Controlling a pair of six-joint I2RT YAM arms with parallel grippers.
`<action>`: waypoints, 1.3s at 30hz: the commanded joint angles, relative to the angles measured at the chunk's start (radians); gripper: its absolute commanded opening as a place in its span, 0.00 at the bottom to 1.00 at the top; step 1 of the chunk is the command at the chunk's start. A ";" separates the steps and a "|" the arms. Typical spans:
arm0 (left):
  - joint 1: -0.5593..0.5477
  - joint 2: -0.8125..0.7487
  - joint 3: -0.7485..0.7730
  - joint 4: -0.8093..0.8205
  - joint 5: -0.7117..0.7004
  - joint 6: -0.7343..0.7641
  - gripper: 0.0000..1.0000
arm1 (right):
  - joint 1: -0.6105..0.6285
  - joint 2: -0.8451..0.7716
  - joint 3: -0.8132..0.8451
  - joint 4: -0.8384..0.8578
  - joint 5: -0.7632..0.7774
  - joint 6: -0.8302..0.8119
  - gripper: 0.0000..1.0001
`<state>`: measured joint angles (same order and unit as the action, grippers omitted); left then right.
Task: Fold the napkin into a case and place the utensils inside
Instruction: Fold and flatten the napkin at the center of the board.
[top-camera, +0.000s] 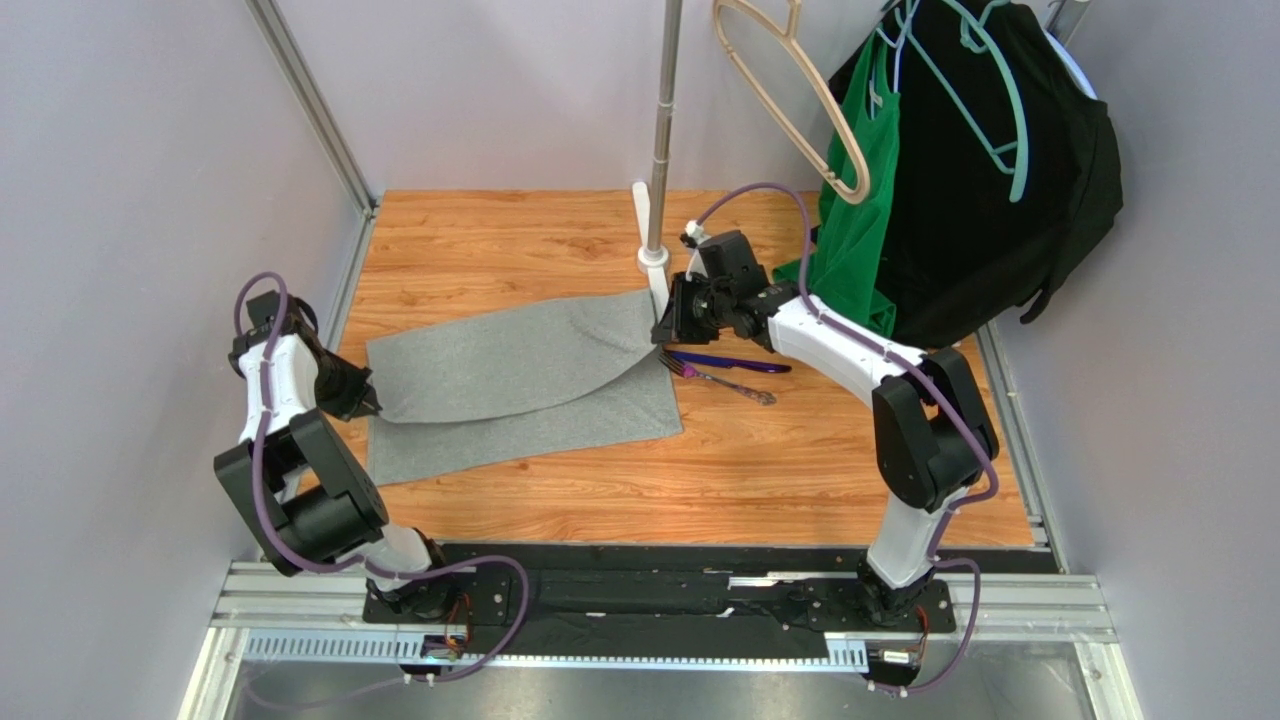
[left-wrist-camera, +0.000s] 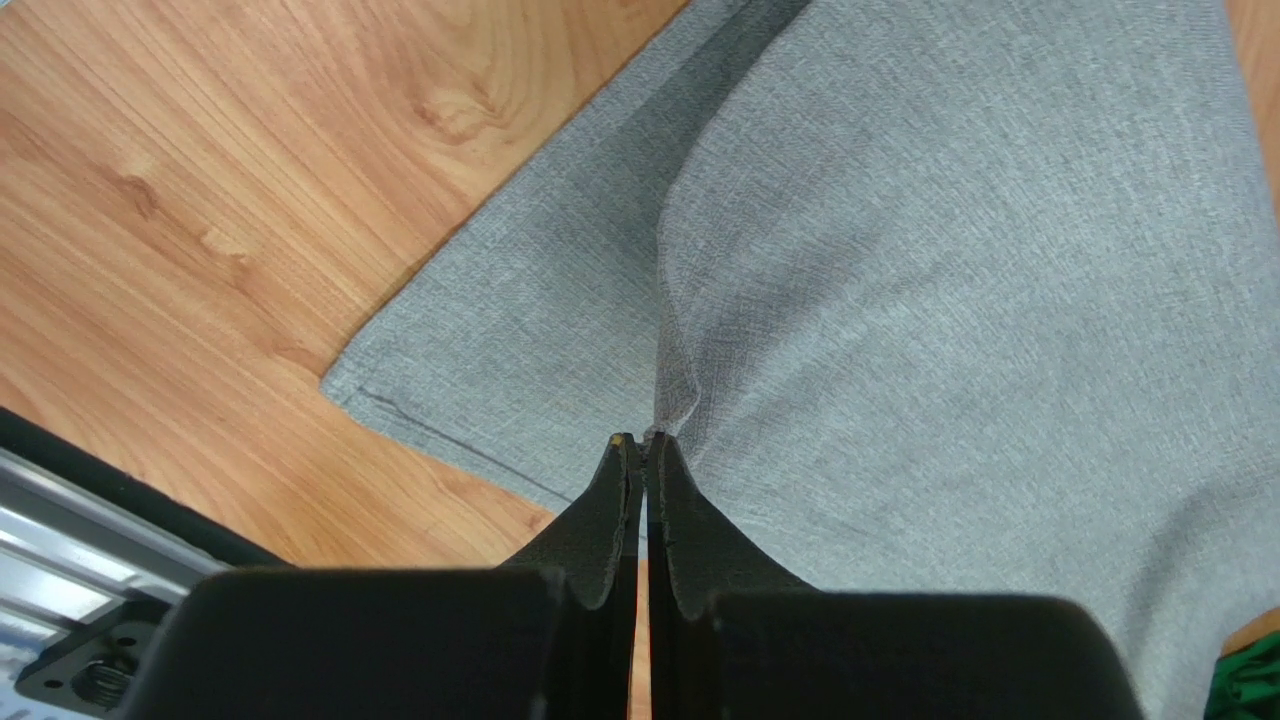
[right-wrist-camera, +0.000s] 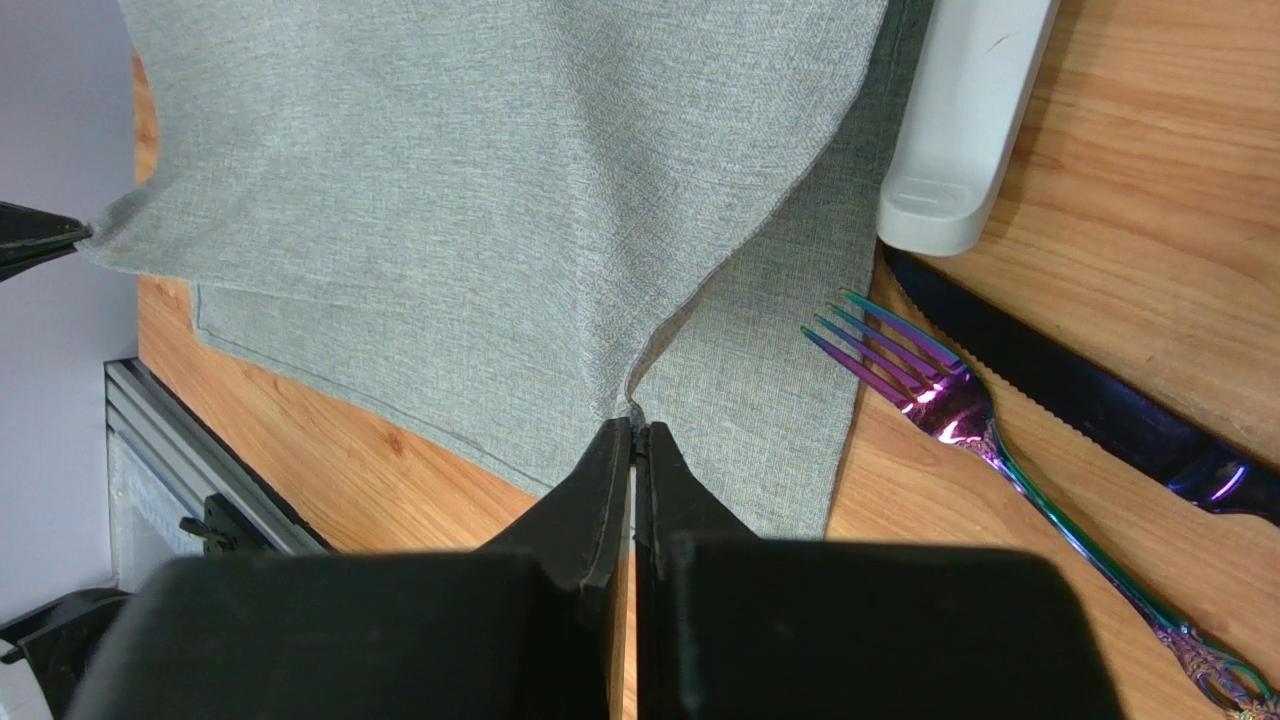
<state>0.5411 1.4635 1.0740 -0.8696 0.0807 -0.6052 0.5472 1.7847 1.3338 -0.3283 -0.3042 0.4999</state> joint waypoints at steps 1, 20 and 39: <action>0.016 0.024 0.017 -0.020 0.022 0.051 0.00 | 0.016 -0.005 0.002 -0.008 -0.001 -0.020 0.00; 0.063 -0.037 -0.032 -0.108 -0.024 0.096 0.00 | 0.016 -0.153 -0.125 -0.118 0.031 -0.084 0.00; 0.065 0.031 -0.069 -0.100 -0.071 0.097 0.00 | 0.026 -0.159 -0.242 -0.069 -0.009 -0.060 0.00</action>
<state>0.5991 1.4796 1.0023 -0.9550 0.0334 -0.5171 0.5678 1.6585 1.1027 -0.4282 -0.2981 0.4400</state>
